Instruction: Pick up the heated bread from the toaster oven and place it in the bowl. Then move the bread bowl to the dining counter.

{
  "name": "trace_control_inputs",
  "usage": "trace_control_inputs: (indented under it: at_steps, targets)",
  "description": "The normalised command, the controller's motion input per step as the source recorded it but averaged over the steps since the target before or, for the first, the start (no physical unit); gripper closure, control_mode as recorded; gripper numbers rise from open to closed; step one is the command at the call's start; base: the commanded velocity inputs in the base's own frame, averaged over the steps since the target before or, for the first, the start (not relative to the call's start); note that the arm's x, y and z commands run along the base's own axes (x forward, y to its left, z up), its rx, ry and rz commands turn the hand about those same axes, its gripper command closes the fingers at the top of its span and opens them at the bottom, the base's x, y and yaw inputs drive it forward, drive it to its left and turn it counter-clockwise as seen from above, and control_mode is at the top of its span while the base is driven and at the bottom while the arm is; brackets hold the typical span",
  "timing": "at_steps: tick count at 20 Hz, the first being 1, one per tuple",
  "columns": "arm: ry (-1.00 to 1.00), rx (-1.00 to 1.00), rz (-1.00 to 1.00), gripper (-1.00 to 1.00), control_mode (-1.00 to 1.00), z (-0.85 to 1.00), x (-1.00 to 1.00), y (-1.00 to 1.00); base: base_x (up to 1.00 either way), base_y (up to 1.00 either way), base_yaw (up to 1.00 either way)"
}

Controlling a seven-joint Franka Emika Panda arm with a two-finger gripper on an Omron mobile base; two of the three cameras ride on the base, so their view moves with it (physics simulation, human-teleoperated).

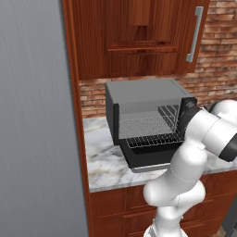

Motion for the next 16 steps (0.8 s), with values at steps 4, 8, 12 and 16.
trace_control_inputs:
  at_steps: [4, 8, 12, 16]
  targets:
    - [0.03, 0.03, -0.07, -1.0, -1.0, -0.25, 0.0, 0.01, 0.0, 0.0, 0.0]
    - [0.0, 0.0, -0.06, -1.0, -1.0, -0.1, 0.15, 0.0, 0.0, 0.0, 0.0]
    - [0.0, 0.0, -0.06, -1.0, -1.0, -0.19, 0.16, 0.0, 0.0, 0.0, 0.0]
    - [0.03, 0.0, -0.06, 1.0, -1.0, -0.35, 0.0, 0.0, 0.0, 0.0, 0.0]
